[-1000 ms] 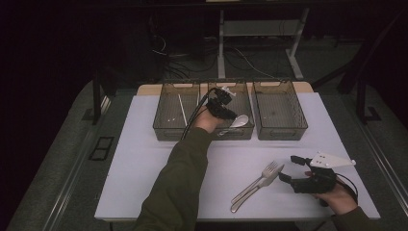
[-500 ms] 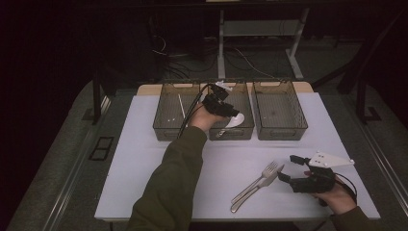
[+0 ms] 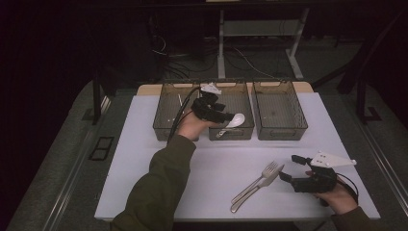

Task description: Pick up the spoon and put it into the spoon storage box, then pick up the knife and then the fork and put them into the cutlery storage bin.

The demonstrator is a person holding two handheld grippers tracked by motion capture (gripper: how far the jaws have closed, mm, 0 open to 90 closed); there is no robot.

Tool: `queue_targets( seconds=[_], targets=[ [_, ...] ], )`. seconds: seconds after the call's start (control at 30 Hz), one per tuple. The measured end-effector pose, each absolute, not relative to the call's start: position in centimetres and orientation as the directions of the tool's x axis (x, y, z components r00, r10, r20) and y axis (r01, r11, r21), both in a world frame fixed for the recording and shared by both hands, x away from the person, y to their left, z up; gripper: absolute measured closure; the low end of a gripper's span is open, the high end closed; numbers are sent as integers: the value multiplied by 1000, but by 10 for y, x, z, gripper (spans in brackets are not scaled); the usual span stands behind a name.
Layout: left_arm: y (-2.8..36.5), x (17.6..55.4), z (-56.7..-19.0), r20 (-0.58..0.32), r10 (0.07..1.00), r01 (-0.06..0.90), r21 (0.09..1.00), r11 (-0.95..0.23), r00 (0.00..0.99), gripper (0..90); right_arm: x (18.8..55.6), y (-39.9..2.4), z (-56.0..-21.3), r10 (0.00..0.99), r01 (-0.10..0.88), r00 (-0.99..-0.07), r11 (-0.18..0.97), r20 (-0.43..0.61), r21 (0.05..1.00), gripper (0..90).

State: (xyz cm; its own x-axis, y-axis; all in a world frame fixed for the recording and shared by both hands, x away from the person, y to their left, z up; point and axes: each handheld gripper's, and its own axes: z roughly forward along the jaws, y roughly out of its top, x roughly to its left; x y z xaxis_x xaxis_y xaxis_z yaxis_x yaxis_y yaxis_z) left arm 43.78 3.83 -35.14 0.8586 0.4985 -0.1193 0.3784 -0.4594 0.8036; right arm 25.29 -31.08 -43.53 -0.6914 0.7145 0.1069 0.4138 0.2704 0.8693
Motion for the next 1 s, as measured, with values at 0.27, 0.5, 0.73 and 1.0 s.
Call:
queue_targets(
  seconds=[0.27,0.5,0.73,1.0],
  targets=[
    [57,408,-348,-86,489,336,826,-452,868,262,253,-312,-436,717,419,-688,271,108,867,180],
    [77,374,-363,-77,495,335,824,-457,866,186,255,-311,-437,714,420,-691,267,115,867,180],
    [96,344,-381,-93,521,350,837,-421,849,131,255,-312,-437,711,423,-693,267,119,866,180],
    [124,314,-395,-81,556,339,861,-379,827,51,252,-312,-436,713,422,-691,267,117,866,180]
  ],
)
